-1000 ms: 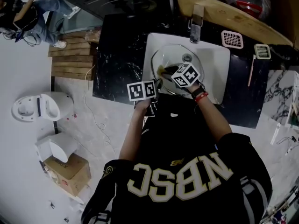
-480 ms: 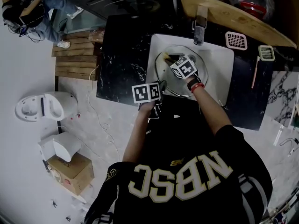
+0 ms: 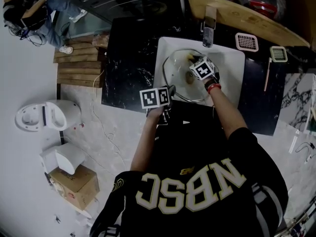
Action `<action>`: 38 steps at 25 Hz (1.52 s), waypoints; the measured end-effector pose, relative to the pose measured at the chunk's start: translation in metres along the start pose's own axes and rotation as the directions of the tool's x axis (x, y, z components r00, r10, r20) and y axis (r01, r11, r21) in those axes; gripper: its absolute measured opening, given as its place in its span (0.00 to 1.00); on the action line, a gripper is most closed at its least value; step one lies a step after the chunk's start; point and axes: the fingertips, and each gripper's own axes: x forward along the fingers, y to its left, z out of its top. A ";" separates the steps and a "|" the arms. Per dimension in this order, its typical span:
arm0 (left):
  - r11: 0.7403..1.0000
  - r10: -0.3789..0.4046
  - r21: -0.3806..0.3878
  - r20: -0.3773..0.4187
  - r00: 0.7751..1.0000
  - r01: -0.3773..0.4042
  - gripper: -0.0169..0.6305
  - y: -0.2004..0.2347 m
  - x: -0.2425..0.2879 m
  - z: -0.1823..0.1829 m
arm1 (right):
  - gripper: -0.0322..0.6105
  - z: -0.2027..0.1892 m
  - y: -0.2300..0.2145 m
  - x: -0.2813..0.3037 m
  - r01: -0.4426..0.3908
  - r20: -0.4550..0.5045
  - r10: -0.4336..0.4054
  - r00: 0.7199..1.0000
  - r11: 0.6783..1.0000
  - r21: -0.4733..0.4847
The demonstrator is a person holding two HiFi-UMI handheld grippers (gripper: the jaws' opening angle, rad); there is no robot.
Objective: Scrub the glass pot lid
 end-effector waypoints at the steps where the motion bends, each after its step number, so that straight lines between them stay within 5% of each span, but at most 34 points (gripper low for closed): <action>1: 1.000 0.004 0.006 -0.001 1.000 -0.004 0.25 0.000 0.000 0.000 | 0.20 -0.006 -0.007 -0.003 0.020 -0.018 -0.021 1.000 1.000 -0.010; 13: 1.000 0.014 0.009 -0.003 1.000 -0.014 0.25 0.002 0.001 -0.001 | 0.19 -0.068 -0.033 -0.043 0.072 -0.240 -0.107 0.965 0.986 -0.148; 22: 1.000 0.014 0.002 -0.001 1.000 -0.014 0.25 0.000 0.003 -0.001 | 0.18 -0.095 0.004 -0.075 -0.126 -0.379 0.080 0.922 0.987 -0.099; 32: 1.000 0.013 0.013 0.001 1.000 -0.013 0.25 0.001 0.002 0.000 | 0.18 -0.096 0.037 -0.098 -0.189 -0.412 0.101 0.905 0.965 -0.180; 38: 1.000 0.013 0.013 0.002 1.000 -0.013 0.25 0.001 0.001 0.000 | 0.18 -0.087 0.075 -0.114 -0.261 -0.350 0.206 0.914 0.958 -0.118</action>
